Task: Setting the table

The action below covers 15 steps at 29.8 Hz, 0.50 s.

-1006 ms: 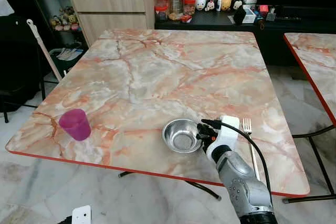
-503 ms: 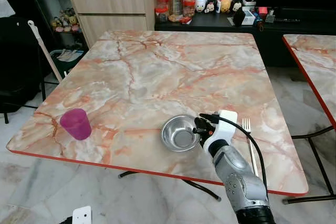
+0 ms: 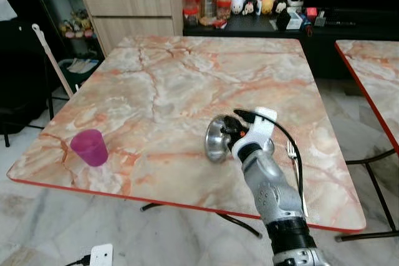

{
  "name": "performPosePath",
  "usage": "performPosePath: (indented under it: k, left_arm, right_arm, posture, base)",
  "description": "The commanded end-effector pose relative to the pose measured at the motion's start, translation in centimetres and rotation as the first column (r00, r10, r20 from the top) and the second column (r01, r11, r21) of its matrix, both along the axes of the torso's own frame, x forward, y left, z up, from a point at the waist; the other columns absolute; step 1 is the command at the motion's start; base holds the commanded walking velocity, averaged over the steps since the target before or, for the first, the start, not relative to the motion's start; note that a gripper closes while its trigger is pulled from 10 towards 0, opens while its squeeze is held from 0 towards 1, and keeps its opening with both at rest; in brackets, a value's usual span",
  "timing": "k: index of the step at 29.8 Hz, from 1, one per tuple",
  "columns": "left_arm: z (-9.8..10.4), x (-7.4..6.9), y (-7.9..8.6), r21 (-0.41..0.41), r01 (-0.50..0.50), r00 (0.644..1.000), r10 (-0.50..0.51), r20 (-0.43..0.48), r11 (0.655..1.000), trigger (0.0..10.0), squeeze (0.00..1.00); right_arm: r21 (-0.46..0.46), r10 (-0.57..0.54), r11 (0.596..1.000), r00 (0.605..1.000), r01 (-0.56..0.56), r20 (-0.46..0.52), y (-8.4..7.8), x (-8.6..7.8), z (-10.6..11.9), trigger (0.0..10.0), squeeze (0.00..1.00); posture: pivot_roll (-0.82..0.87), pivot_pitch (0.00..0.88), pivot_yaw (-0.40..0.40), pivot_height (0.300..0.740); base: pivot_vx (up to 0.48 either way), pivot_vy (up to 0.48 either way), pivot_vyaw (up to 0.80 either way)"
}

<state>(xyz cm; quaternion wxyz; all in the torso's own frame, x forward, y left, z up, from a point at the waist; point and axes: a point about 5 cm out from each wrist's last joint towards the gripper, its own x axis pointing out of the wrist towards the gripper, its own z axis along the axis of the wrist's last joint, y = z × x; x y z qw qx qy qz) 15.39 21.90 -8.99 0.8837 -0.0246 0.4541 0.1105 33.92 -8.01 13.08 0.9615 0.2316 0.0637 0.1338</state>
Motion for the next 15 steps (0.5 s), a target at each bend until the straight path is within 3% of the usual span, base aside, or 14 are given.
performPosePath:
  k: [1,14,15]
  left_arm:
    - [-0.1,-0.3,0.2,0.015,0.009,1.000,-0.009,-0.027,1.000,10.0,0.00]
    - [-0.1,-0.3,0.2,0.017,0.007,1.000,-0.006,-0.024,1.000,10.0,0.00]
    - [-0.1,-0.3,0.1,0.016,0.006,1.000,-0.006,-0.024,1.000,10.0,0.00]
  right_arm:
    - [0.021,0.013,1.000,1.000,-0.013,0.004,0.5,0.1,0.1,10.0,0.00]
    - [0.059,-0.018,0.998,1.000,0.018,-0.010,0.0,0.1,-0.6,10.0,0.00]
    - [0.091,-0.028,0.996,1.000,0.026,0.012,-0.2,0.3,-0.2,2.9,0.00]
  posture:
    - [0.08,0.000,0.043,0.740]
    - [0.08,0.000,0.048,0.740]
    - [0.08,0.000,0.050,0.740]
  base:
    - [0.000,0.000,0.00]
    - [0.000,0.000,0.00]
    - [0.000,0.000,0.00]
